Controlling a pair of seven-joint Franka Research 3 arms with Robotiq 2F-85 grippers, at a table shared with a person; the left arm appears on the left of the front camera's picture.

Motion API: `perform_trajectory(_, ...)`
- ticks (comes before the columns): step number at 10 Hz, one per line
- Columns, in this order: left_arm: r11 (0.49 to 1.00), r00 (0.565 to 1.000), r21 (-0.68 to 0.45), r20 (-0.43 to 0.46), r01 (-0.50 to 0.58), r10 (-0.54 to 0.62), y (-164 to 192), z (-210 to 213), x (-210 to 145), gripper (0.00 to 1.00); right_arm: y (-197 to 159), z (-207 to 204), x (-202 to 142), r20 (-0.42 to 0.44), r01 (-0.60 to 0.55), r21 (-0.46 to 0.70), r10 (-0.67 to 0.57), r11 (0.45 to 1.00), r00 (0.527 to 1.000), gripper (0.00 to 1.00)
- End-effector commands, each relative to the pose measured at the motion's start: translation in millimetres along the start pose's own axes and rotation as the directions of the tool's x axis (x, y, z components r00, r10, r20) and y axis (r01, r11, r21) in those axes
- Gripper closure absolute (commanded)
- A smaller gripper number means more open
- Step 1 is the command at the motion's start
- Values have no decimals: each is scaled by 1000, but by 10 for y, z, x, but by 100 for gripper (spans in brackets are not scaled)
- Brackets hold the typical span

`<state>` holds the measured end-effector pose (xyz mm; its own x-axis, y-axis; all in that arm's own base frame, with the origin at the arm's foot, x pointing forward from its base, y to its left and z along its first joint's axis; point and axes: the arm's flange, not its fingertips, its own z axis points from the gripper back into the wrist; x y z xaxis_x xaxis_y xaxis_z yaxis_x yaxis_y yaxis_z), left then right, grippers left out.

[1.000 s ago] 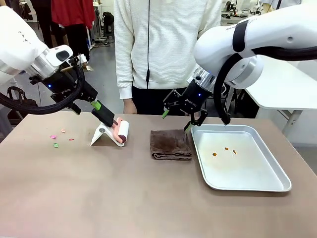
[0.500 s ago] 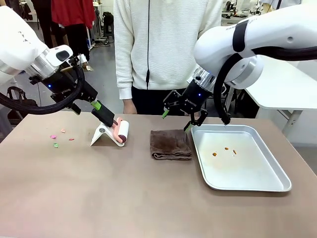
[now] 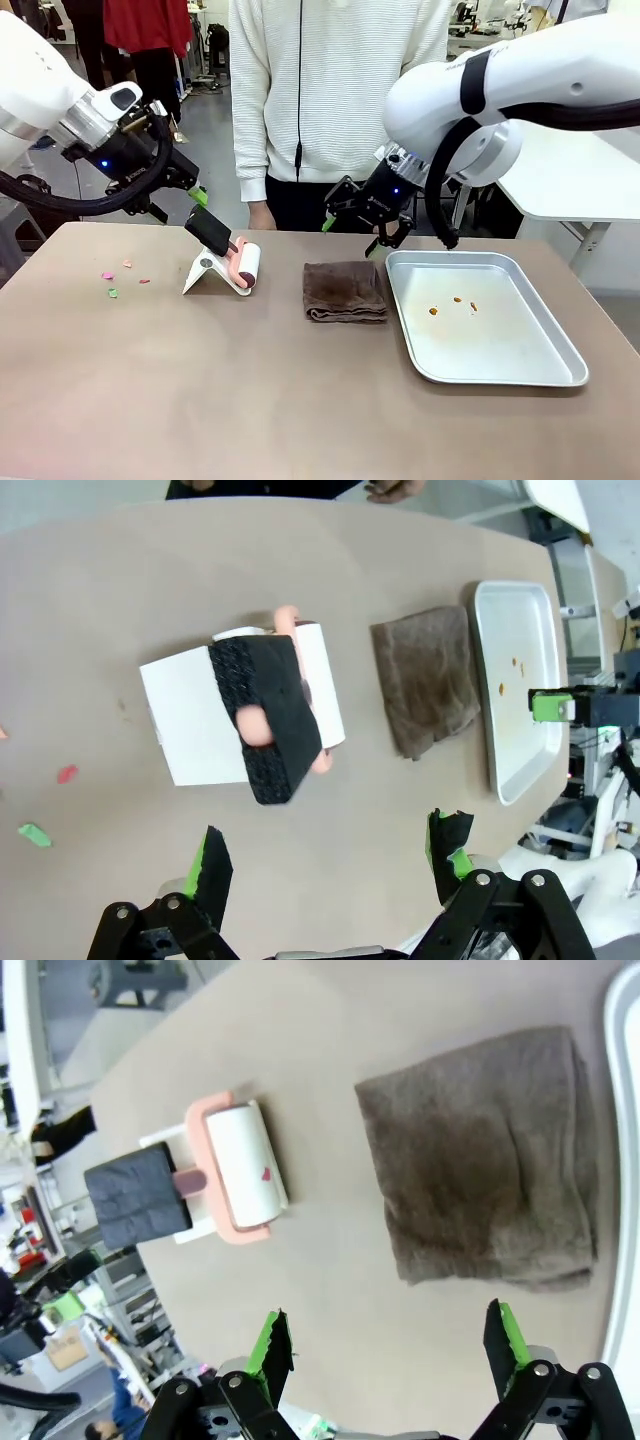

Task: Clean the surface of the table.
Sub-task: Hold the Lint Roller with your left hand and the towel with your right hand.

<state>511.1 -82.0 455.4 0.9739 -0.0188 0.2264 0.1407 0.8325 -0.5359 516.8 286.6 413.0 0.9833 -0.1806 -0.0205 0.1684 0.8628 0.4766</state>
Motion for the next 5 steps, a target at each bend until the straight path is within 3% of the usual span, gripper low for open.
perform_trajectory(1, 998, 997, 4, -44, -56, 56, 81, -79, 159, 0, -80, -179, 22, 77, -48, -34, 50, 998, 996, 0)
perform_trajectory(5, 994, 994, -52, -64, -92, 88, 278, -362, 318, 0, -180, -482, 164, 53, -98, -115, 104, 989, 993, 0)
